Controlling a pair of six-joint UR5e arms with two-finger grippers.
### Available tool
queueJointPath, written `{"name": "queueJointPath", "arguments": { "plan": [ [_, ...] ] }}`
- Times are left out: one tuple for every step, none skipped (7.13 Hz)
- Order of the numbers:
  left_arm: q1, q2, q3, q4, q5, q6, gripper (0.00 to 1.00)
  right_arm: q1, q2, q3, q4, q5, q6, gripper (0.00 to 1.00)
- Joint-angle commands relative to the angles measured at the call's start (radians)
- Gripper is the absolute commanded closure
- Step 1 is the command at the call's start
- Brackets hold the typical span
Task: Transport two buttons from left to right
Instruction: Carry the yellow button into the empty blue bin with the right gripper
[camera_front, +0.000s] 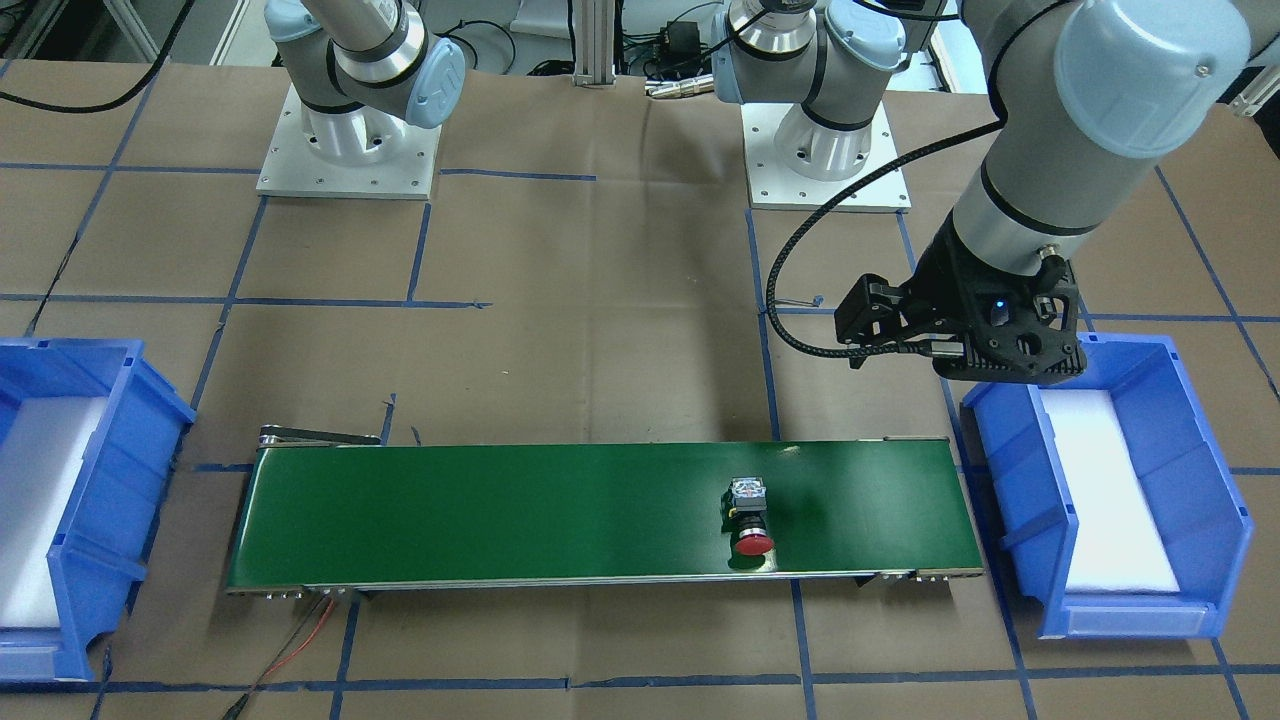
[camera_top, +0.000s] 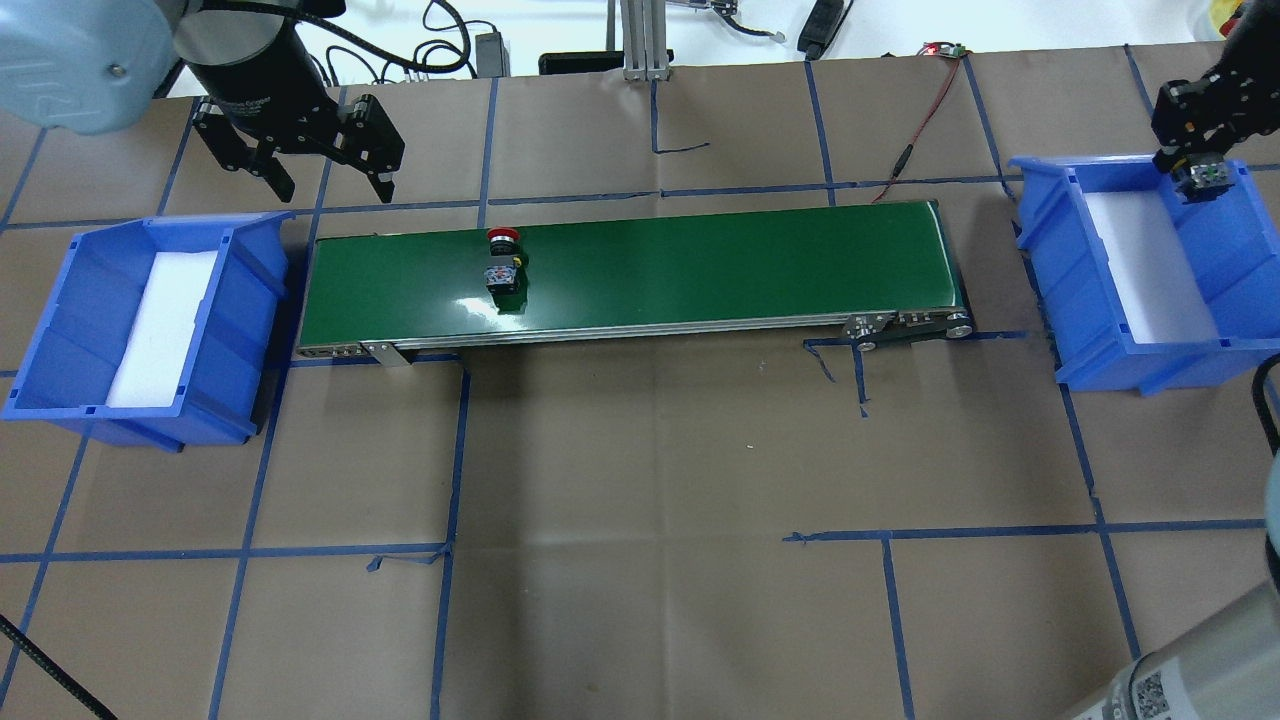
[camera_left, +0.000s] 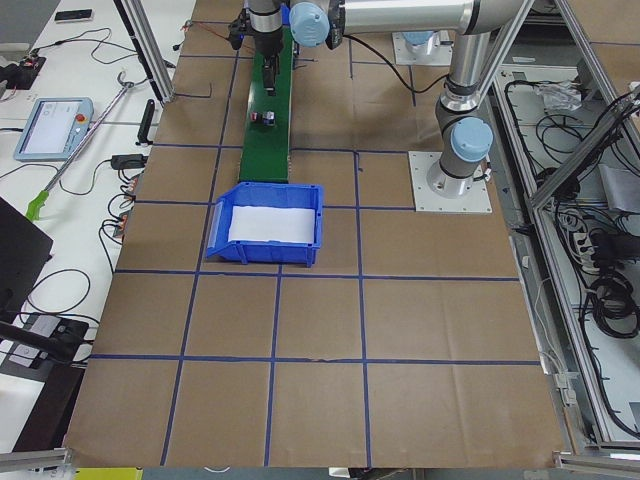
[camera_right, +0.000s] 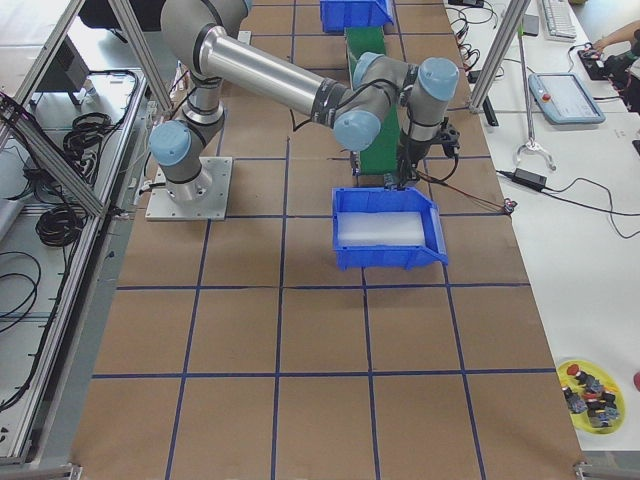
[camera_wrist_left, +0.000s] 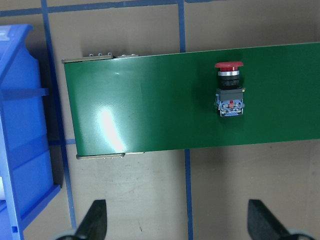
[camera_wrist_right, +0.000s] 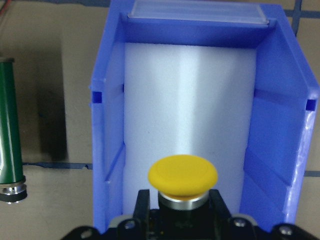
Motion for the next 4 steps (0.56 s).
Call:
{"name": "queueJointPath", "arguments": {
  "plan": [
    [0.002, -0.002, 0.002, 0.002, -0.001, 0.002, 0.01, -0.047, -0.002, 0.156, -0.153, 0.001, -0.059, 0.98],
    [0.004, -0.008, 0.010, 0.011, -0.001, 0.003, 0.01, -0.051, 0.007, 0.192, -0.196, 0.000, -0.066, 0.98],
    [0.002, -0.016, 0.020, 0.011, -0.001, 0.002, 0.01, -0.052, 0.021, 0.203, -0.201, 0.000, -0.068, 0.98],
    [0.002, -0.016, 0.017, 0.013, -0.003, 0.002, 0.01, -0.052, 0.044, 0.204, -0.201, 0.000, -0.068, 0.98]
  ]
}}
